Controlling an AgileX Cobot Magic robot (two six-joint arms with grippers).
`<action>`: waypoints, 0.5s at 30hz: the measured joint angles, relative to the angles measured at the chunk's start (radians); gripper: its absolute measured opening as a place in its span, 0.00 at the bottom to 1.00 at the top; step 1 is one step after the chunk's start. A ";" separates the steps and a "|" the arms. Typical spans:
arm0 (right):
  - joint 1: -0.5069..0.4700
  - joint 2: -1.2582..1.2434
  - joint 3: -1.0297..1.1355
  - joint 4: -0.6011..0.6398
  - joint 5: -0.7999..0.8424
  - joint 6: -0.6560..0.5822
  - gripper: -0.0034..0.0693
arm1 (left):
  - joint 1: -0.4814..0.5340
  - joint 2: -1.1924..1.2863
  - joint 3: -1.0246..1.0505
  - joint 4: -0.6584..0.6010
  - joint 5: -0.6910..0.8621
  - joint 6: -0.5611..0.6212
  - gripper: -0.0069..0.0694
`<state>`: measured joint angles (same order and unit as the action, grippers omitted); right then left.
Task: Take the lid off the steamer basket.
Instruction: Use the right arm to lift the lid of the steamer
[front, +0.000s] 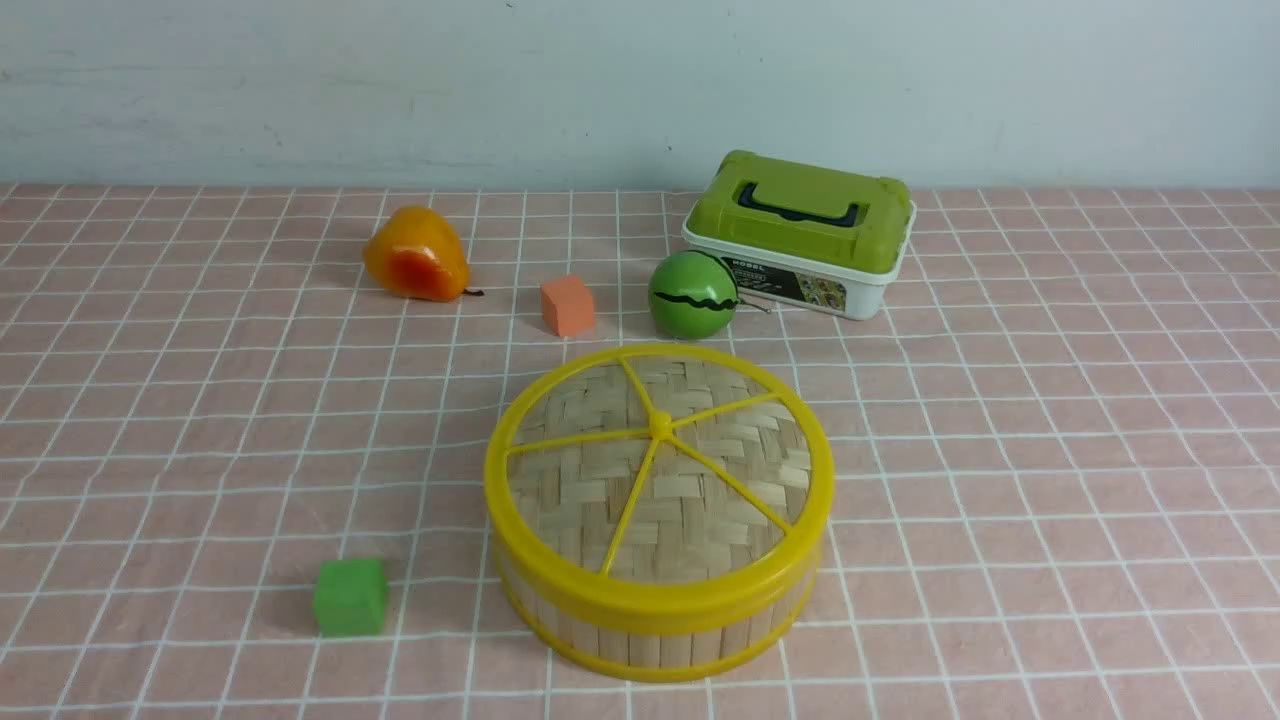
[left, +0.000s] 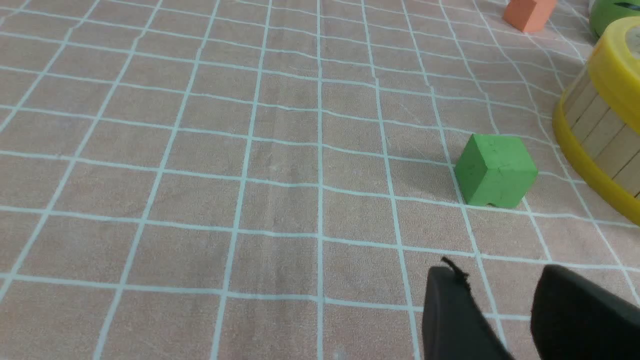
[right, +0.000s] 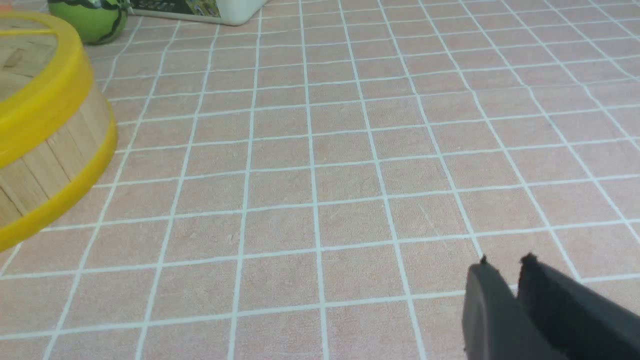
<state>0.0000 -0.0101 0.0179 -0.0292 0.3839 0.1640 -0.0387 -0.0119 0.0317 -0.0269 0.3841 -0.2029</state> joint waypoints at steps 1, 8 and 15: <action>0.000 0.000 0.000 0.000 0.000 0.000 0.14 | 0.000 0.000 0.000 0.000 0.000 0.000 0.40; 0.000 0.000 0.000 0.000 0.000 0.000 0.15 | 0.000 0.000 0.000 0.000 0.000 0.000 0.40; 0.000 0.000 0.000 0.001 0.000 0.000 0.16 | 0.000 0.000 0.000 0.000 0.000 0.000 0.40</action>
<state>0.0000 -0.0101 0.0179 -0.0283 0.3841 0.1640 -0.0387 -0.0119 0.0317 -0.0269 0.3841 -0.2029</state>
